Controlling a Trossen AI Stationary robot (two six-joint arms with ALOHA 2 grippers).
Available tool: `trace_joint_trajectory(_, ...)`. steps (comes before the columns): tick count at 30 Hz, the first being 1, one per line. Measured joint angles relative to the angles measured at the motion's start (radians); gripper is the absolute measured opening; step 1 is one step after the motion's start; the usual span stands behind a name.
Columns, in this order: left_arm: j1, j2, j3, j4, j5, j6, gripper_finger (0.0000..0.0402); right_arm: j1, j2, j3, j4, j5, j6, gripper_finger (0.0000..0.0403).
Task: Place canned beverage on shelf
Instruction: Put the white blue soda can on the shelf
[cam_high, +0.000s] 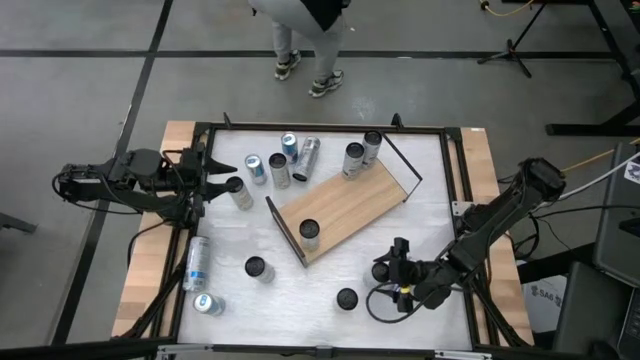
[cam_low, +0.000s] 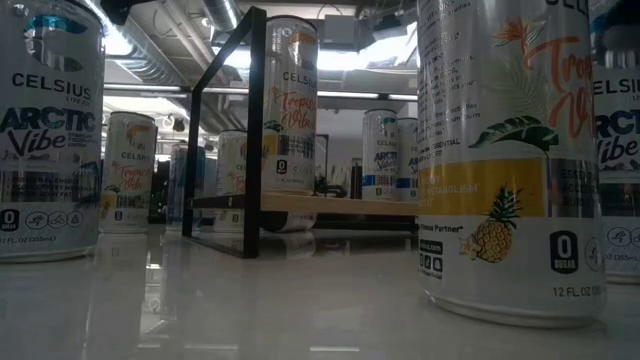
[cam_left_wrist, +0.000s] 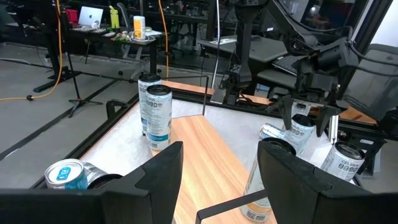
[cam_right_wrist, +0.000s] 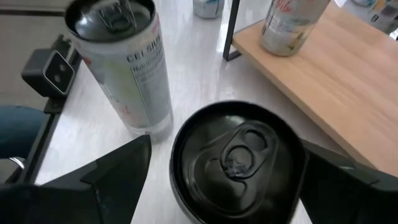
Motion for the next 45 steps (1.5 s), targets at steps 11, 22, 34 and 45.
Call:
trace_joint_trajectory(11, 0.0, 0.0, 0.0, 0.0, 0.0, 0.0, 0.0199, 0.0, 0.005, 0.0, -0.003, 0.002, 0.0, 0.0299)
trace_joint_trajectory(22, 0.0, 0.0, 0.0, 0.0, 0.0, 0.0, 0.0199, 0.0, 0.002, 0.0, -0.003, 0.001, -0.002, 0.0236)
trace_joint_trajectory(34, 0.0, 0.0, 0.0, 0.0, 0.0, 0.0, 0.0199, -0.006, -0.058, 0.087, -0.058, -0.005, -0.13, 0.0242)
trace_joint_trajectory(45, 0.0, 0.0, 0.0, 0.0, 0.0, 0.0, 0.0199, -0.191, -0.067, 0.277, -0.227, -0.241, -0.39, 0.0254)
